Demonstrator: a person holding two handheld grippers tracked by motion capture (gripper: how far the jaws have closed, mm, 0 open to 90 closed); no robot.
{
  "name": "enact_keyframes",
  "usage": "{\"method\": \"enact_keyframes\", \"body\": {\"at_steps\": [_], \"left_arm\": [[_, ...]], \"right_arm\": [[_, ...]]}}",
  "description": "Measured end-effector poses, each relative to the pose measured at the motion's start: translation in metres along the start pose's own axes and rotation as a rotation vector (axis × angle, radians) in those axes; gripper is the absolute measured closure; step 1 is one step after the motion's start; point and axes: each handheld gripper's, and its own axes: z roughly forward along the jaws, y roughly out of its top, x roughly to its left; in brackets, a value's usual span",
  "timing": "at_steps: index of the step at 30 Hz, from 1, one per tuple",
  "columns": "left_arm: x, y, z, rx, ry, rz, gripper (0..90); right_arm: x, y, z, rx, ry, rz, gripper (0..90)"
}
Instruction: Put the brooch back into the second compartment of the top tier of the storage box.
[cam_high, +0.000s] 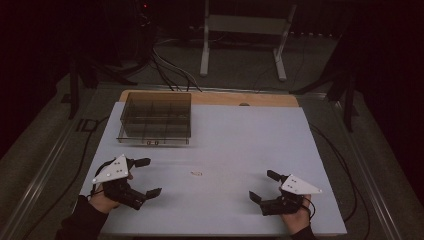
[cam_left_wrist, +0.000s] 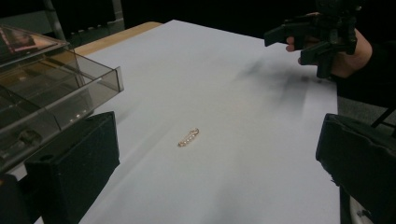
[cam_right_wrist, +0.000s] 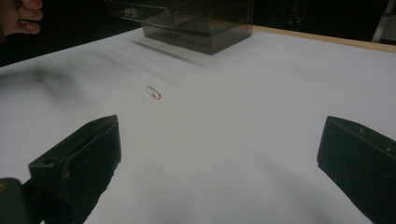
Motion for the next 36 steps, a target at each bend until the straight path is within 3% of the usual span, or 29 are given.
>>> {"method": "enact_keyframes", "body": {"at_steps": [12,16,23,36], "left_arm": [[0.0,0.017,0.018,0.006,-0.041,0.038,0.5],[0.001,0.023,0.031,0.006,-0.065,0.041,0.5],[0.001,0.023,0.052,0.034,-0.099,0.045,0.5],[0.002,0.02,0.08,0.056,-0.121,0.04,0.5]], "right_arm": [[0.0,0.0,0.0,-0.003,0.001,0.0,0.0],[0.0,0.0,-0.001,-0.008,0.002,-0.001,0.0],[-0.001,0.001,-0.002,-0.013,0.002,0.004,0.0],[-0.001,0.001,-0.003,-0.017,0.01,0.002,0.0]]}}
